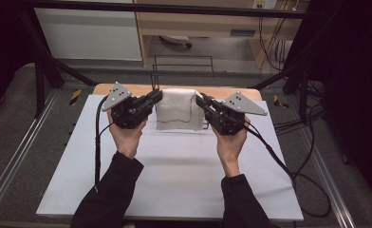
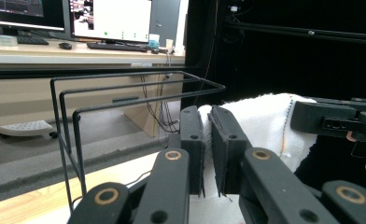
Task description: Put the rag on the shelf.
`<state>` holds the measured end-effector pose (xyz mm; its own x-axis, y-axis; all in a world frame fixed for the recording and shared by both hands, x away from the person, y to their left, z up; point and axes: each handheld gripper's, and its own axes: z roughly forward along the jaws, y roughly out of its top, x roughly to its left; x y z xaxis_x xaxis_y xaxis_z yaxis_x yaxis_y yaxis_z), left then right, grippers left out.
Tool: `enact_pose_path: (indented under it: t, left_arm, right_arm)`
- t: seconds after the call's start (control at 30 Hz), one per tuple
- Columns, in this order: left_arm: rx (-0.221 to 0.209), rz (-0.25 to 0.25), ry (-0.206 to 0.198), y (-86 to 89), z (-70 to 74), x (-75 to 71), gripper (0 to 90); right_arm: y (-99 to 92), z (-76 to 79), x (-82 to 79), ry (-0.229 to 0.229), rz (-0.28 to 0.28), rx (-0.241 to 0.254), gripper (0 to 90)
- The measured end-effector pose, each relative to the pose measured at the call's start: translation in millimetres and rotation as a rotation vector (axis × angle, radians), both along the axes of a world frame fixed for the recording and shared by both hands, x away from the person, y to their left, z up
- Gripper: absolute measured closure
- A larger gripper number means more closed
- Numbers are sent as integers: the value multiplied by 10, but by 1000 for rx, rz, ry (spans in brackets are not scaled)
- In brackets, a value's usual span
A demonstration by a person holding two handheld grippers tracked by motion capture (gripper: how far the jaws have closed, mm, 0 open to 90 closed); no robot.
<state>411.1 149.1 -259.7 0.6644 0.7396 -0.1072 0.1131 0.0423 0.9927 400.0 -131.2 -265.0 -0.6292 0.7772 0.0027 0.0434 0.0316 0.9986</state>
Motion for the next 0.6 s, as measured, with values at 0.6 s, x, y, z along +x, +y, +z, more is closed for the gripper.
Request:
enact_pose_path:
  t: [0.6]
  left_arm:
    - [-23, 16, -42, 9, 244, 111, 834]
  right_arm:
    - [48, 291, 119, -43, -20, 10, 820]
